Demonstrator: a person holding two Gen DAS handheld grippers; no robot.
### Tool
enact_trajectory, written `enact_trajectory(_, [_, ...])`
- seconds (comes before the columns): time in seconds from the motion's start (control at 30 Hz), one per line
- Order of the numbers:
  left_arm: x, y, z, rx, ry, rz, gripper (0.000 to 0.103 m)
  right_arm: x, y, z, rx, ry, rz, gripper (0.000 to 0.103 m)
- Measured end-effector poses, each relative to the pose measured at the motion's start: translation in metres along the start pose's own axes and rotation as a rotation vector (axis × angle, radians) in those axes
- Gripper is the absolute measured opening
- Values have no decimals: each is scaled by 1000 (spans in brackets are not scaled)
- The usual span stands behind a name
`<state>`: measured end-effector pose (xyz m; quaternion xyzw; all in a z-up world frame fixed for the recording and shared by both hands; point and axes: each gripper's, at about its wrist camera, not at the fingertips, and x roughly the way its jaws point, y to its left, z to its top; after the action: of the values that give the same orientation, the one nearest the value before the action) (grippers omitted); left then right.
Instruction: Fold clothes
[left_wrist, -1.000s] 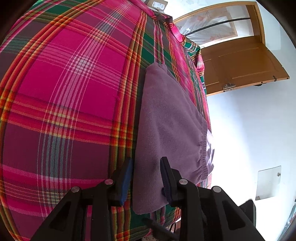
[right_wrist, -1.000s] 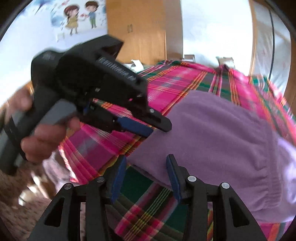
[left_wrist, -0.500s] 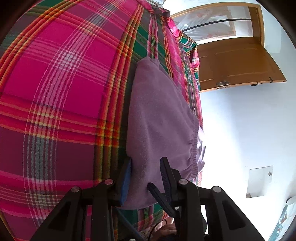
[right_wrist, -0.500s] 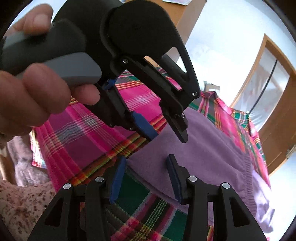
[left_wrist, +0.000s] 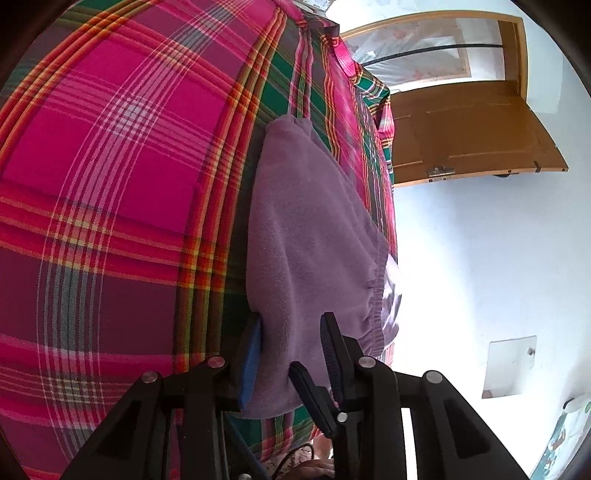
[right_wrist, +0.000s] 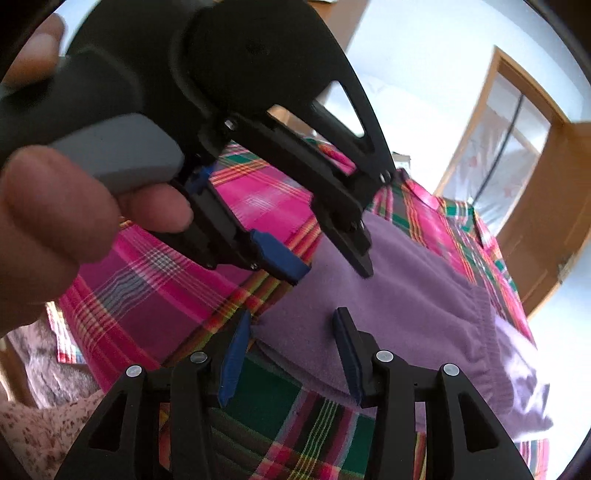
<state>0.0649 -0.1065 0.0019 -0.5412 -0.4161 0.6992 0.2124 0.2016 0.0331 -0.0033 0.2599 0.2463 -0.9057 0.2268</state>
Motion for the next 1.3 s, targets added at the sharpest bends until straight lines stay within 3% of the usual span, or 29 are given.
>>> enact_trajectory(0.13, [-1,-5,0,31,-3,-1,32,-10,3,-3,-11,-27,-49,48])
enact_trajectory(0.37, [-4,-2,6,15,17,-28,32,-11,5,-8,-33,-20,-32,48])
enact_trajectory(0.93, [-7,3,9,10,39,-45,32,6,10,1,-38,1,-103,48])
enact_trajectory(1.13, [-10,9,16,-11,0,-43,35,4,1,0,-3,-4,-78,20])
enact_trajectory(1.3, [-8,16,29,-33,-25,-42,39,0,-5,1,10,-19,-62,15])
